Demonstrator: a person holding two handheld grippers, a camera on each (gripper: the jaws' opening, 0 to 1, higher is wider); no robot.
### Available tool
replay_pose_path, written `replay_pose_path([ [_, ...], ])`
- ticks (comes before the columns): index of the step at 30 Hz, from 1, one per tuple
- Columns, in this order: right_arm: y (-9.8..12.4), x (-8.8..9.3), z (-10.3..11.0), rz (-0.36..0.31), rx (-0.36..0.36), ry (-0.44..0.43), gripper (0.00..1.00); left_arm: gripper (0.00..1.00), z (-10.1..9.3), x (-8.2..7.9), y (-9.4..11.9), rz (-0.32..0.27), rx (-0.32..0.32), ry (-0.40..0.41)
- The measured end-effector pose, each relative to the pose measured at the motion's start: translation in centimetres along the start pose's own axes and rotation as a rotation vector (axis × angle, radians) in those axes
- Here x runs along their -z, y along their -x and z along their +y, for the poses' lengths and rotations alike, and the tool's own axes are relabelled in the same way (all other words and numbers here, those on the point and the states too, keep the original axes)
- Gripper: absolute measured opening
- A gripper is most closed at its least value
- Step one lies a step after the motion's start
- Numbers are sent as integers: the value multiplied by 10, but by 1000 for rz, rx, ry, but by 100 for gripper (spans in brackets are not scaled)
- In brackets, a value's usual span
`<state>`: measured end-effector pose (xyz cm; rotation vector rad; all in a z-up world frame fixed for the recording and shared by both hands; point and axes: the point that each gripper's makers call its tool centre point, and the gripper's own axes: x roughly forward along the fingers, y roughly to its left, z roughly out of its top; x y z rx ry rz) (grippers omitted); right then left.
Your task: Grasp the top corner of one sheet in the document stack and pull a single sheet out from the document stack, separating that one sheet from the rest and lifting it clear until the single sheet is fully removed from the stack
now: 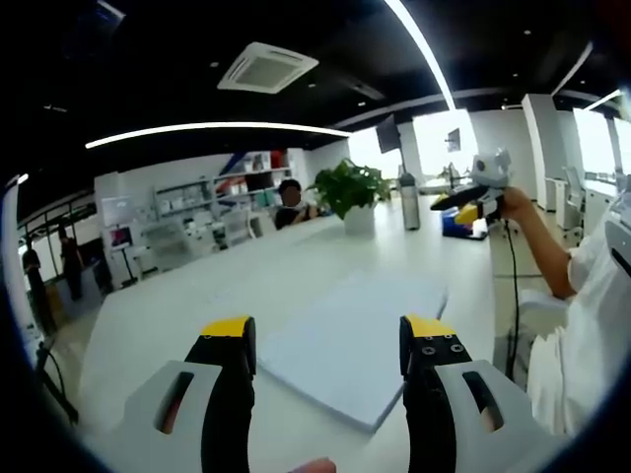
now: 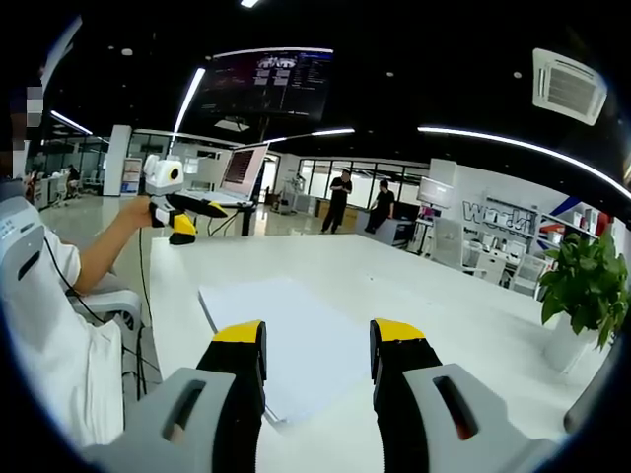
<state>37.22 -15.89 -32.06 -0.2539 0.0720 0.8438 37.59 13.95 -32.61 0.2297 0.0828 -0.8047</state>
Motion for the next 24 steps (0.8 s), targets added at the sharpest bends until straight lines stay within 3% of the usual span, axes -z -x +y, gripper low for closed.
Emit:
replay_pose_path([
  [24,-1,2,3,4,-8,3,42,59,-7,1,-7,12,24,-12],
])
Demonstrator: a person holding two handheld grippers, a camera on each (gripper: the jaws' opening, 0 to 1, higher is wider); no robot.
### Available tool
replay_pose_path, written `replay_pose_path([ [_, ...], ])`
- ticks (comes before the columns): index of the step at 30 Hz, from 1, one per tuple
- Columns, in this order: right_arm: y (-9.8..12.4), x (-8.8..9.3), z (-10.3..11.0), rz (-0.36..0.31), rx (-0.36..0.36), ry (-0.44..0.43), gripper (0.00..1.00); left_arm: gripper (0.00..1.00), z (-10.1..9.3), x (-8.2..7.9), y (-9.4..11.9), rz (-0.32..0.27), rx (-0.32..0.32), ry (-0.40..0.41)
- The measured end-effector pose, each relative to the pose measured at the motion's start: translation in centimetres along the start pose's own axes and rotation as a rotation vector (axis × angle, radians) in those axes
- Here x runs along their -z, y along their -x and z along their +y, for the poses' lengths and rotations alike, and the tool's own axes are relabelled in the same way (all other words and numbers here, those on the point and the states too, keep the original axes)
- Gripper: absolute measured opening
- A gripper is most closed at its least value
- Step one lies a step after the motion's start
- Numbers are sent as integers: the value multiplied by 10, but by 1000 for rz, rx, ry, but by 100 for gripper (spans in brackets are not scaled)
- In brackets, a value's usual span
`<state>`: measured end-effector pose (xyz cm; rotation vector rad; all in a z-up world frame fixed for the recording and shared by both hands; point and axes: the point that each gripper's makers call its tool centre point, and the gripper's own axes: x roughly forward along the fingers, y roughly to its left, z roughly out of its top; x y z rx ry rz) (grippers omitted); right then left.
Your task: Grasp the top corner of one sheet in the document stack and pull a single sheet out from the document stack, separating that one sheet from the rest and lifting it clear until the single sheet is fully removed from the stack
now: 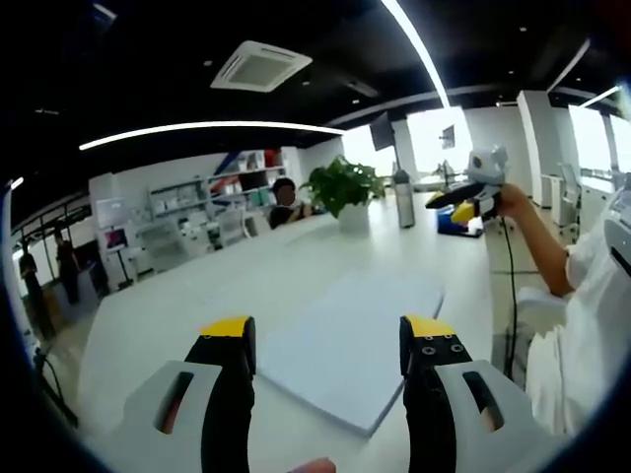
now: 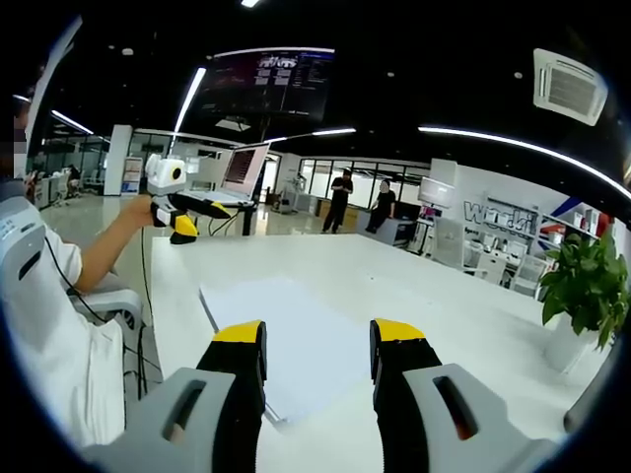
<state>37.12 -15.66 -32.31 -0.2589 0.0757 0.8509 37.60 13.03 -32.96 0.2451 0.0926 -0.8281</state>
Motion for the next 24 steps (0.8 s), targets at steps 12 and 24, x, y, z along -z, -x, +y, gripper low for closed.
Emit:
replay_pose_path([
  [12,0,0,1,1,1,0,42,59,-3,-1,-3,-3,13,-3],
  [24,-2,0,0,3,1,1,42,59,-3,-4,-5,-1,17,-11],
])
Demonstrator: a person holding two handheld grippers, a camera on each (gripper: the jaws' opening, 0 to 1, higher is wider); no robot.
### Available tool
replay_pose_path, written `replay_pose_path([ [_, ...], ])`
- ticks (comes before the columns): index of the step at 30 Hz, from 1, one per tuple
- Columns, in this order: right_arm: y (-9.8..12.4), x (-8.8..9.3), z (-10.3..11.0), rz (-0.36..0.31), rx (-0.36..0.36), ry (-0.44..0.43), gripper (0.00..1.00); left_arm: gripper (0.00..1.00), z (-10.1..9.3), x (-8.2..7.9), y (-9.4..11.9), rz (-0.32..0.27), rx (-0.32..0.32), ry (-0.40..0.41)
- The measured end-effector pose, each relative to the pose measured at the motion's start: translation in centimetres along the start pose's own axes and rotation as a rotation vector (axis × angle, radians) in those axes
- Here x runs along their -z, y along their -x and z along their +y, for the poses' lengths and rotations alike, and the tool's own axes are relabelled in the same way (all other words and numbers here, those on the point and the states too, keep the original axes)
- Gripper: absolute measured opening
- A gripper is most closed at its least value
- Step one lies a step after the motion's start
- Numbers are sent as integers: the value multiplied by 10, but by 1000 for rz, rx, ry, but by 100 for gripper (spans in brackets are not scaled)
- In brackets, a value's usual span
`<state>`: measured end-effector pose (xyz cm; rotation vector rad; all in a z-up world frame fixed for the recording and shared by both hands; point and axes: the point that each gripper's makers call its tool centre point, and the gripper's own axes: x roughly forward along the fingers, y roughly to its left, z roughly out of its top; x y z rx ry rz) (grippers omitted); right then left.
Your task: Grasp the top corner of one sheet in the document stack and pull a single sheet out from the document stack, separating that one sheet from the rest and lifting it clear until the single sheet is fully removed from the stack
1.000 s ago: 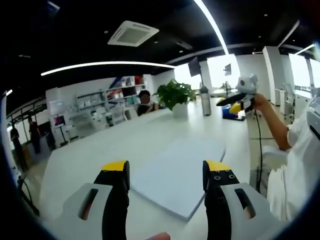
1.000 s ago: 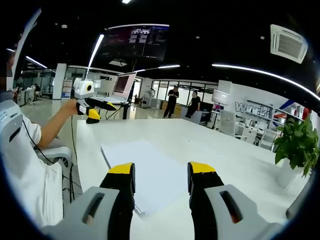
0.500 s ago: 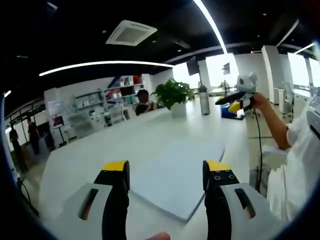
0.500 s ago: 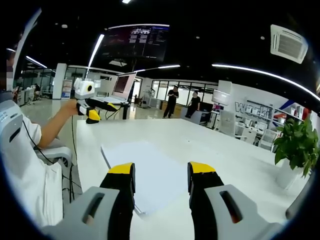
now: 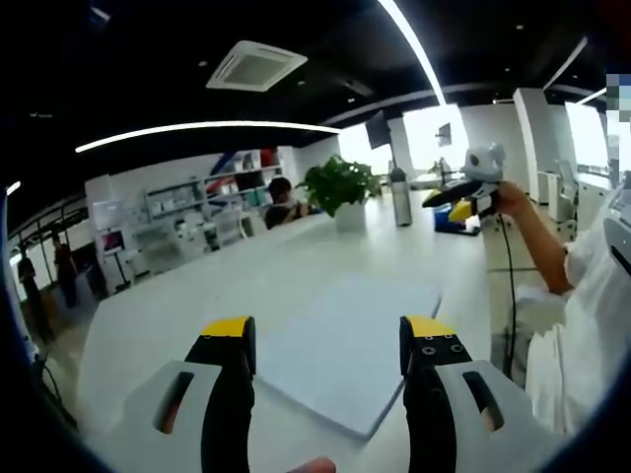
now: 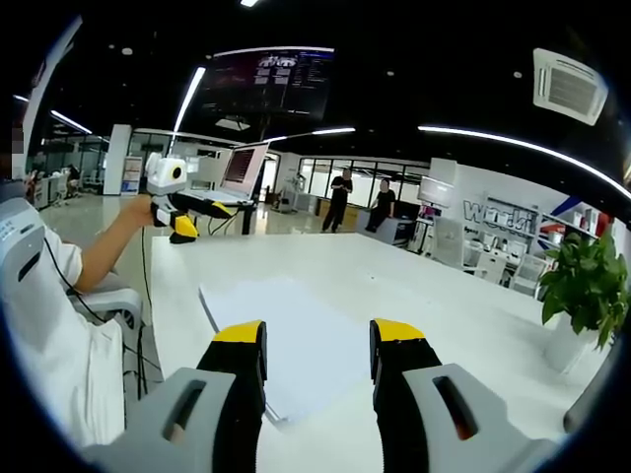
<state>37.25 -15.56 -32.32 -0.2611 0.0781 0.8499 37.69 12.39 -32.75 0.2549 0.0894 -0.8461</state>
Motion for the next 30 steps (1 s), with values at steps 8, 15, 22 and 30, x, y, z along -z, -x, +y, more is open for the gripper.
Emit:
replay_pose_path([
  [8,-1,2,0,6,-3,-1,42,59,-1,-2,-3,-2,9,0],
  [15,-1,2,1,8,-4,0,42,59,-7,0,-5,3,23,3],
  [22,-2,4,3,13,-9,0,42,59,-11,1,-12,13,38,-1],
  [30,-2,5,1,14,-5,-3,42,58,-15,1,-20,23,51,-19],
])
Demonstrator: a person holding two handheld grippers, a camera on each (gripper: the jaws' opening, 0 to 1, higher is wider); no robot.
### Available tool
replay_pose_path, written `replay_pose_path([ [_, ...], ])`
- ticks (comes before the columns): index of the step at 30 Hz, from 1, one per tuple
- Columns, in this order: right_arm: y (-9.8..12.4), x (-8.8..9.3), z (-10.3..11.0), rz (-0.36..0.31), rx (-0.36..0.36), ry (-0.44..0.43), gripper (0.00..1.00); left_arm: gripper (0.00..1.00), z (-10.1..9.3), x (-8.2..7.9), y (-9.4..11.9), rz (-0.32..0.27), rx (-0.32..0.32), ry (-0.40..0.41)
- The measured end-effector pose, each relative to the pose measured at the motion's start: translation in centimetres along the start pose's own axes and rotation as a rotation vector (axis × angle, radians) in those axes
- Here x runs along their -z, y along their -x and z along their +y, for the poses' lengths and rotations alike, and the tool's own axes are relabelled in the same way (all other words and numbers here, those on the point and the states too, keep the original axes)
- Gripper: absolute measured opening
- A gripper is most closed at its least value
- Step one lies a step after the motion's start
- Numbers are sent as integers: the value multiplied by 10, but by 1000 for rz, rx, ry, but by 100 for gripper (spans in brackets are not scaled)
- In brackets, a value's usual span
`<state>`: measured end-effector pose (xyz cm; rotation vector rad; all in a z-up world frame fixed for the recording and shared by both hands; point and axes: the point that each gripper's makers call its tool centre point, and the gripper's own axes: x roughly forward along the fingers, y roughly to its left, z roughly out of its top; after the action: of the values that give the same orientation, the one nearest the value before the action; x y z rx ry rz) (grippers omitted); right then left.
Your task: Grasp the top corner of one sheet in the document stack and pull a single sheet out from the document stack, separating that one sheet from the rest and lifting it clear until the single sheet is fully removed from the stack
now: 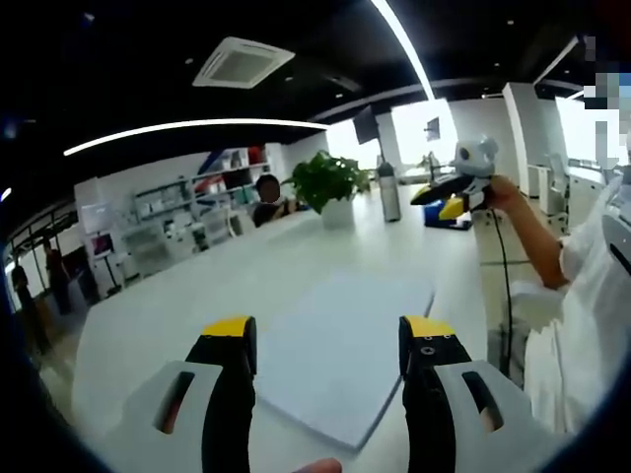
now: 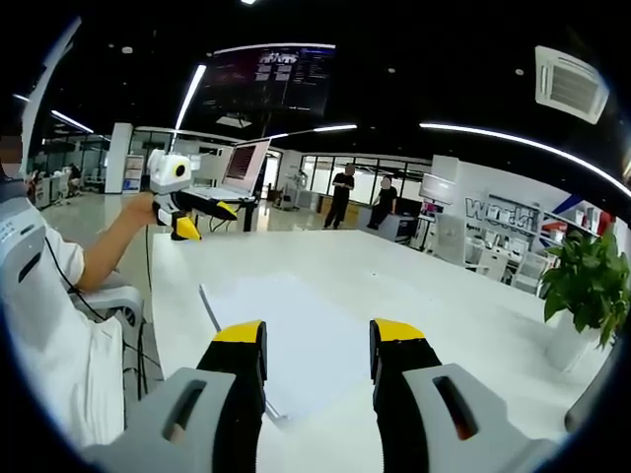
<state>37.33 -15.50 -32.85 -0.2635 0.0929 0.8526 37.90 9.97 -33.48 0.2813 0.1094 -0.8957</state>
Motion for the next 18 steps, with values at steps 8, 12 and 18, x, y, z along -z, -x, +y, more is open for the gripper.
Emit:
replay_pose_path([
  [8,1,0,-1,0,2,-3,42,58,-5,-2,-6,8,12,-18],
  [12,1,0,0,3,-4,2,42,58,-6,-2,-7,8,17,-16],
  [18,0,1,0,6,-5,3,42,59,-4,-4,-7,11,12,-14],
])
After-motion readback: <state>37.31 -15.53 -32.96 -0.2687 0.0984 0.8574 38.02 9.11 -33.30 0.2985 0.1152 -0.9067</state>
